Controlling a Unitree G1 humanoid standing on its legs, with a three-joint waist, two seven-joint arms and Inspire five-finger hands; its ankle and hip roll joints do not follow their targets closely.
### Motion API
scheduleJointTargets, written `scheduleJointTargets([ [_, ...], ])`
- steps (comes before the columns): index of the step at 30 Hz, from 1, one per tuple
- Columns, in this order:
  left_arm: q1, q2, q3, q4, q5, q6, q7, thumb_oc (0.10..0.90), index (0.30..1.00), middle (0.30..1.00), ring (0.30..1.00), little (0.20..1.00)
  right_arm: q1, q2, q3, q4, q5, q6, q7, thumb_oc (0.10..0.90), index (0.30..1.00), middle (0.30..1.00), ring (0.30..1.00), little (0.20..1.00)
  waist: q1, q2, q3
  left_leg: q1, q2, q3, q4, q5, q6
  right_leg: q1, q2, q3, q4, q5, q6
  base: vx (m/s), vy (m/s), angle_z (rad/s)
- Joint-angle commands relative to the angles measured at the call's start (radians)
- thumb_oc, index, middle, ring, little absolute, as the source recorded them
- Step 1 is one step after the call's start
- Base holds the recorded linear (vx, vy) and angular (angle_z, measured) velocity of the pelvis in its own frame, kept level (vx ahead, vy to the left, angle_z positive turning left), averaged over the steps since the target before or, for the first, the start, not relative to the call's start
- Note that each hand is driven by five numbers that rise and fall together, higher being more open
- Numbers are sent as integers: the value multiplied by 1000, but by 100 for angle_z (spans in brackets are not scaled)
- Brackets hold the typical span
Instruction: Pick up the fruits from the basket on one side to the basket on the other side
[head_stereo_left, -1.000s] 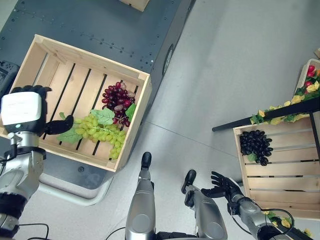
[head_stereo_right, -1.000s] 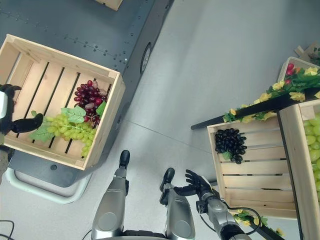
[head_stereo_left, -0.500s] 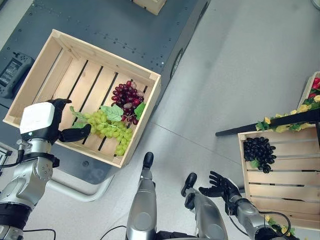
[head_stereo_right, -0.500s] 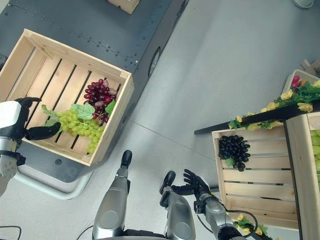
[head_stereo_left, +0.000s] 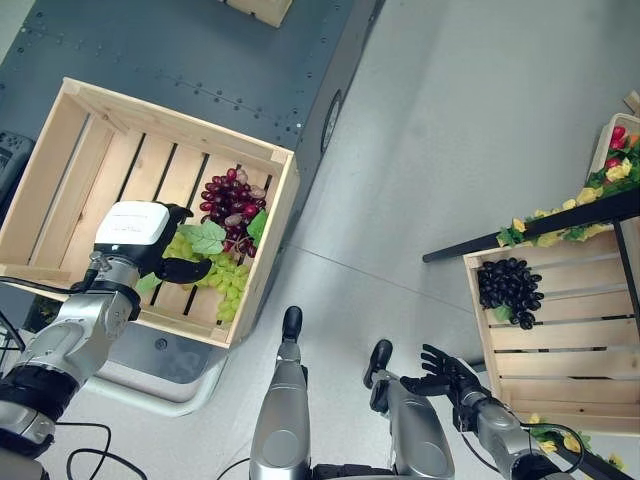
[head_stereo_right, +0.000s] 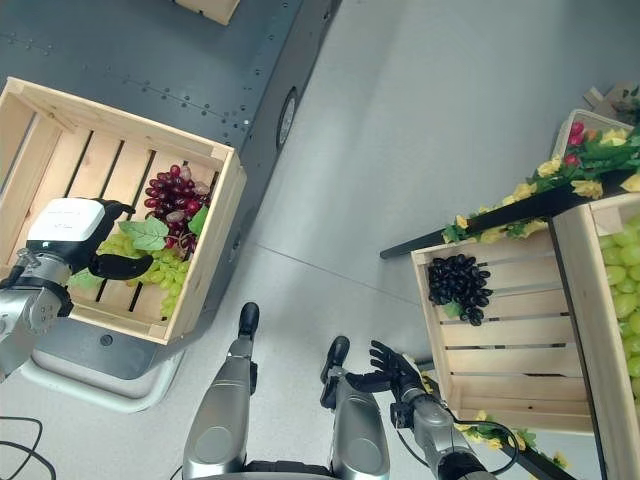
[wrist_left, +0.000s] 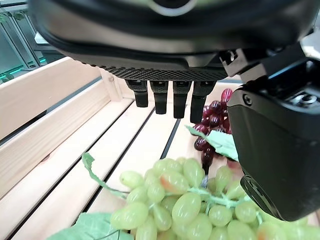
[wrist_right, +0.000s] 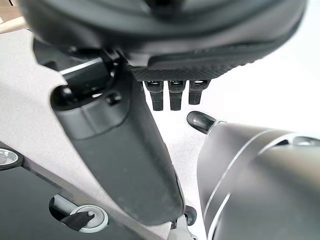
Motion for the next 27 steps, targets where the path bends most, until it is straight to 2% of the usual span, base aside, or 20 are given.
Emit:
scheduleJointTargets([
  [1,-61,13,69,27,43,29,30,800,900,900,900,900,18,-77,10,-7,-7,-31,32,800,900,900,900,900,-4,-3,2,-9,-100,75,114,-119,48,-38,80,-16,13,48,-49,0,0,0],
  [5,-99,-1,24,60,87,51,-47,800,900,900,900,900,7,-79,14,-18,-5,-21,30,800,900,900,900,900,-12,-6,6,-15,-98,77,120,-117,47,-48,78,-15,21,49,-50,0,0,0],
  [10,-98,-14,13,65,71,79,-85,800,900,900,900,900,0,-79,17,-16,-11,-16,26,800,900,900,900,900,-14,0,8,-11,-98,80,112,-113,47,-52,75,-13,23,49,-48,0,0,0],
  [19,-71,45,50,5,112,92,-116,800,900,900,900,900,13,-88,0,-15,-3,-26,22,800,900,900,900,900,1,14,15,-14,-105,69,114,-113,45,-50,66,-29,30,43,-50,0,0,0],
  [22,-62,55,47,-15,177,80,-106,800,900,900,900,900,6,-87,-4,-17,4,-19,21,800,900,900,900,900,7,8,14,-11,-105,66,109,-115,45,-47,67,-32,27,43,-49,-8,-25,1],
  [27,-126,60,-14,4,220,74,-120,800,900,900,900,900,-10,-77,6,9,5,-32,30,800,900,900,900,900,1,-4,6,-11,-100,69,98,-109,43,-47,72,-37,16,52,-47,-3,-8,0],
])
